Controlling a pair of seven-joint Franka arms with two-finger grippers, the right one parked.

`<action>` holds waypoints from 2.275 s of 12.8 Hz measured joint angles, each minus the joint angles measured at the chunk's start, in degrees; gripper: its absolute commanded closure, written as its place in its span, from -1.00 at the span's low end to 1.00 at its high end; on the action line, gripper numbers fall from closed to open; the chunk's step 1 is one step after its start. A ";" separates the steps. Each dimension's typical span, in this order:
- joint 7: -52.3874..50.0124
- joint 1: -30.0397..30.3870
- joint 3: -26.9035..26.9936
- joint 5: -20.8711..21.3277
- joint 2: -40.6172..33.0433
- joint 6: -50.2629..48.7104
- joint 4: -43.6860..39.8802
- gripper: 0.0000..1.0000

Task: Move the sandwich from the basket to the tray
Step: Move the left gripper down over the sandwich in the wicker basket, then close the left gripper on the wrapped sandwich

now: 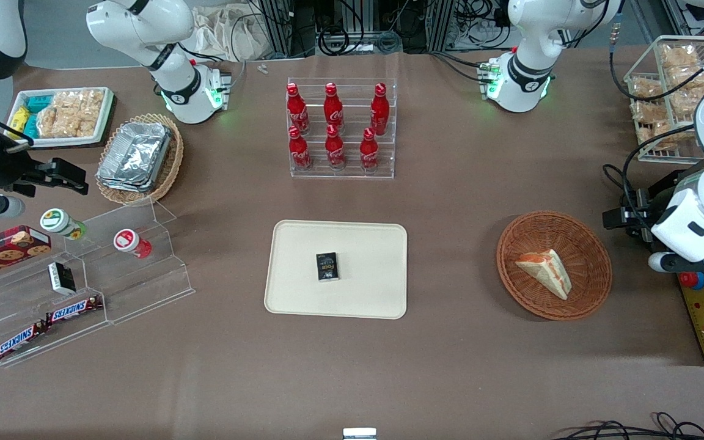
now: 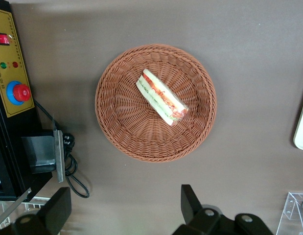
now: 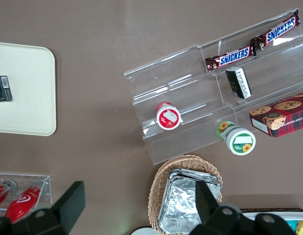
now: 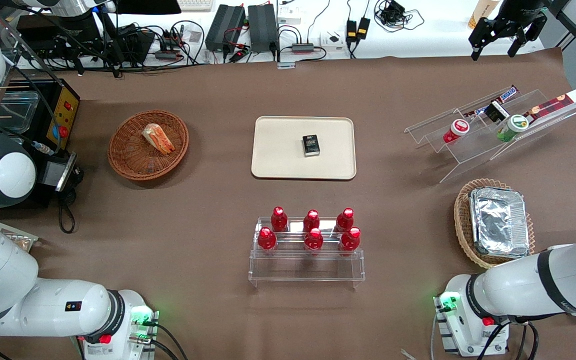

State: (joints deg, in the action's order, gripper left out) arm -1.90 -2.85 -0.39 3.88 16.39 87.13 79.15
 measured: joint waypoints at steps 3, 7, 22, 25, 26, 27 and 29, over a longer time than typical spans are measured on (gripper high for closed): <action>0.00 0.01 0.02 0.00 0.00 1.18 0.36 -0.99; -0.05 0.02 0.04 0.00 0.29 1.41 1.23 -0.99; -22.78 -0.13 -0.46 -3.29 4.15 38.72 28.70 -0.98; -28.10 -0.19 -0.60 -3.41 5.19 42.58 31.06 -0.98; -29.05 -0.19 -0.60 -3.46 5.84 43.28 31.08 -0.98; -30.09 -0.19 -0.60 -3.51 6.49 44.05 31.09 -0.98; -31.37 -0.19 -0.59 -3.58 7.67 45.13 31.13 -0.98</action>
State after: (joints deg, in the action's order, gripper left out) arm -33.27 -3.04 -0.98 0.30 24.06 132.26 110.28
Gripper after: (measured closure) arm 0.004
